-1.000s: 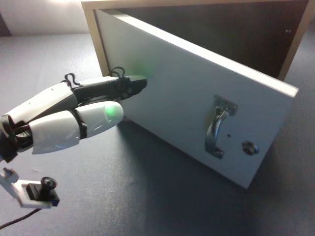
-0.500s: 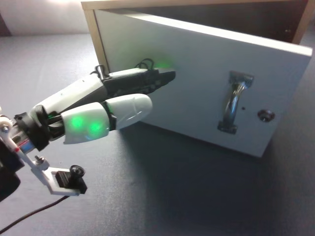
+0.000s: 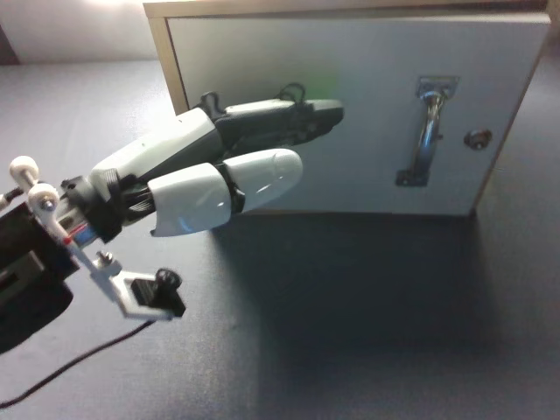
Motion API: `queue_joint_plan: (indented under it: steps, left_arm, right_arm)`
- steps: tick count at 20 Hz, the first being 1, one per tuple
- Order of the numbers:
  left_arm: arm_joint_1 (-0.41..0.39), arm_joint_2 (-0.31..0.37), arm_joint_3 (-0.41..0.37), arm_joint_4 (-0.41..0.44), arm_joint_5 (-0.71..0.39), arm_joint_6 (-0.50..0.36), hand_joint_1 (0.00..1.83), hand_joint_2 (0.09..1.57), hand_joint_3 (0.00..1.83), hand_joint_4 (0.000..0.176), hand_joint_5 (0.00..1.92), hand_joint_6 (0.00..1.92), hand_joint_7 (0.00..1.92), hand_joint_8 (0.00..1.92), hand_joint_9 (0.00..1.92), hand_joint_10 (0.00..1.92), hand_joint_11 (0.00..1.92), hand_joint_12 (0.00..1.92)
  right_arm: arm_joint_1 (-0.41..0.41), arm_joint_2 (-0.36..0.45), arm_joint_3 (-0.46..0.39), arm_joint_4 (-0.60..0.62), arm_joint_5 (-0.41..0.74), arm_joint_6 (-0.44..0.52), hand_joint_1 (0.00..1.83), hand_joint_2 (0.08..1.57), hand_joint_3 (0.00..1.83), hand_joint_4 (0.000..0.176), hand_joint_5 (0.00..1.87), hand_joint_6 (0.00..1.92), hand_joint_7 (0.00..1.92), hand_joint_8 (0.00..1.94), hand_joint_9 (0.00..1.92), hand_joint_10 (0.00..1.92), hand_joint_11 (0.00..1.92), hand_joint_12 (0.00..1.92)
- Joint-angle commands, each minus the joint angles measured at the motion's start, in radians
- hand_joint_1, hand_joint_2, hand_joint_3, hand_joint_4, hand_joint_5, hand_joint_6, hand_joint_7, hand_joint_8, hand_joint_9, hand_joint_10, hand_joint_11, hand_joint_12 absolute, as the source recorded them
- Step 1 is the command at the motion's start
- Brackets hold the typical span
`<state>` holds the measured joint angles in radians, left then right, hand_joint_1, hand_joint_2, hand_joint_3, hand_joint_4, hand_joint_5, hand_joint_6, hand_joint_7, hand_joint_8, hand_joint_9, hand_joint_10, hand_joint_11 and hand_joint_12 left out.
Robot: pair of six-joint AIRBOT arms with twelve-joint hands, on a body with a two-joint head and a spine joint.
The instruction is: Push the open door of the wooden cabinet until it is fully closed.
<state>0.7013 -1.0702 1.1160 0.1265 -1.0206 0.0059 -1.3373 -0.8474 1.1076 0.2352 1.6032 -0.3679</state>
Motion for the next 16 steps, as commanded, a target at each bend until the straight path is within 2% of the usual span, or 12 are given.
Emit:
queue_joint_plan:
  steps: [1,2,3,4,5,6,7,9,12,13,16]
  left_arm:
    - [-0.018,-0.004,0.004,-0.007,-0.103,-0.006,0.37,1.53,0.00,0.000,0.36,0.00,0.37,0.00,0.34,0.00,0.25,0.09]
    - [-0.033,-0.011,0.012,0.002,-0.086,-0.006,0.30,1.54,0.01,0.000,0.36,0.00,0.37,0.00,0.34,0.00,0.24,0.09]
    - [-0.056,-0.019,0.023,0.015,-0.061,-0.006,0.21,1.54,0.01,0.000,0.33,0.00,0.32,0.00,0.30,0.00,0.22,0.09]
    - [-0.064,-0.025,0.030,0.015,-0.053,-0.006,0.14,1.55,0.01,0.000,0.33,0.00,0.32,0.00,0.30,0.00,0.23,0.09]
    - [-0.071,-0.032,0.040,0.015,-0.044,-0.006,0.16,1.55,0.00,0.000,0.33,0.00,0.33,0.00,0.31,0.00,0.25,0.09]
    - [-0.076,-0.037,0.047,0.014,-0.038,-0.006,0.24,1.53,0.00,0.000,0.36,0.01,0.36,0.01,0.34,0.01,0.27,0.10]
    - [-0.080,-0.040,0.052,0.014,-0.031,-0.006,0.33,1.50,0.00,0.000,0.39,0.01,0.39,0.01,0.36,0.01,0.29,0.09]
    - [-0.082,-0.041,0.057,0.007,-0.027,-0.006,0.19,1.50,0.00,0.000,0.38,0.00,0.40,0.00,0.36,0.00,0.29,0.08]
    - [-0.047,0.000,0.019,-0.005,-0.084,-0.006,0.17,1.52,0.01,0.000,0.38,0.00,0.40,0.00,0.35,0.00,0.29,0.07]
    - [-0.026,0.019,0.000,-0.012,-0.108,-0.006,0.09,1.54,0.01,0.000,0.33,0.00,0.33,0.00,0.29,0.00,0.22,0.04]
    - [0.045,0.075,-0.053,-0.043,-0.190,-0.006,0.25,1.51,0.00,0.000,0.34,0.00,0.35,0.00,0.31,0.01,0.24,0.07]
  right_arm:
    - [0.012,-0.001,0.008,0.031,0.123,0.008,0.67,1.28,0.00,0.050,0.53,0.00,0.35,0.00,0.36,0.00,0.01,1.05]
    - [0.012,-0.003,0.010,0.031,0.123,0.008,0.67,1.28,0.00,0.022,0.45,0.00,0.35,0.00,0.36,0.00,0.00,1.05]
    - [0.014,-0.004,0.013,0.032,0.123,0.009,0.67,1.25,0.00,0.000,0.36,0.00,0.36,0.00,0.37,0.00,0.00,0.95]
    - [0.015,-0.004,0.014,0.032,0.123,0.009,0.69,1.26,0.00,0.010,0.31,0.00,0.32,0.00,0.35,0.00,0.03,0.85]
    - [0.016,-0.005,0.015,0.031,0.123,0.010,0.71,1.28,0.00,0.014,0.30,0.00,0.29,0.00,0.32,0.00,0.06,0.71]
    - [0.017,-0.005,0.016,0.031,0.123,0.010,0.74,1.28,0.00,0.007,0.30,0.00,0.28,0.00,0.29,0.01,0.12,0.56]
    - [0.017,-0.006,0.016,0.031,0.123,0.010,0.72,1.29,0.00,0.015,0.30,0.00,0.27,0.00,0.28,0.00,0.18,0.39]
    - [0.017,-0.008,0.016,0.031,0.123,0.011,0.74,1.29,0.00,0.015,0.31,0.00,0.27,0.00,0.26,0.00,0.23,0.18]
    - [0.017,-0.009,0.015,0.031,0.124,0.014,0.77,1.30,0.00,0.008,0.32,0.00,0.28,0.00,0.28,0.01,0.27,0.16]
    - [0.017,-0.009,0.015,0.032,0.125,0.014,0.77,1.29,0.00,0.007,0.33,0.01,0.28,0.00,0.29,0.01,0.28,0.16]
    - [0.017,-0.009,0.014,0.032,0.125,0.017,0.77,1.29,0.00,0.008,0.33,0.00,0.29,0.00,0.29,0.00,0.29,0.16]
